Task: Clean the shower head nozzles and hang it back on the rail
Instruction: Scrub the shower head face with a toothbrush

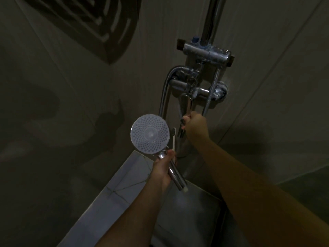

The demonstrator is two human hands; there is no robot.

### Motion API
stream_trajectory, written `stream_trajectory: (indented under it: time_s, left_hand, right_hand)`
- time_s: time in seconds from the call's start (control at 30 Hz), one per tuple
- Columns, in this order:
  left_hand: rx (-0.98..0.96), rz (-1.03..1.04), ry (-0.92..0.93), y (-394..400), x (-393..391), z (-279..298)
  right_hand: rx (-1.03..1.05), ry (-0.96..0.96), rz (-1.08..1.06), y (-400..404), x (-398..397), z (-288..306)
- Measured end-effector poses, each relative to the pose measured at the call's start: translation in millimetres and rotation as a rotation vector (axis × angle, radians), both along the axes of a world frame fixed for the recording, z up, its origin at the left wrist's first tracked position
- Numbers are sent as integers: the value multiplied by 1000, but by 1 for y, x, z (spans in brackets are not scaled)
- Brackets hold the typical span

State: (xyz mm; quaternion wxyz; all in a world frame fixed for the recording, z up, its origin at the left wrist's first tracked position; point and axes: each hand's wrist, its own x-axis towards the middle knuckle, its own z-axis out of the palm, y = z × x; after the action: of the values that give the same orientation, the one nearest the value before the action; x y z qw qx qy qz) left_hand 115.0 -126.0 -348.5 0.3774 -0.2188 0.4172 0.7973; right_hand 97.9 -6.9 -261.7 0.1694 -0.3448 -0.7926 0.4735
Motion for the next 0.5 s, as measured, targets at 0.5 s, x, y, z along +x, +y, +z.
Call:
stream_trajectory:
  time_s: [0.5]
  left_hand:
    - [73,-52,-27,1,1,-20]
  right_hand:
    - [-589,-207,-101,-28,20,-74]
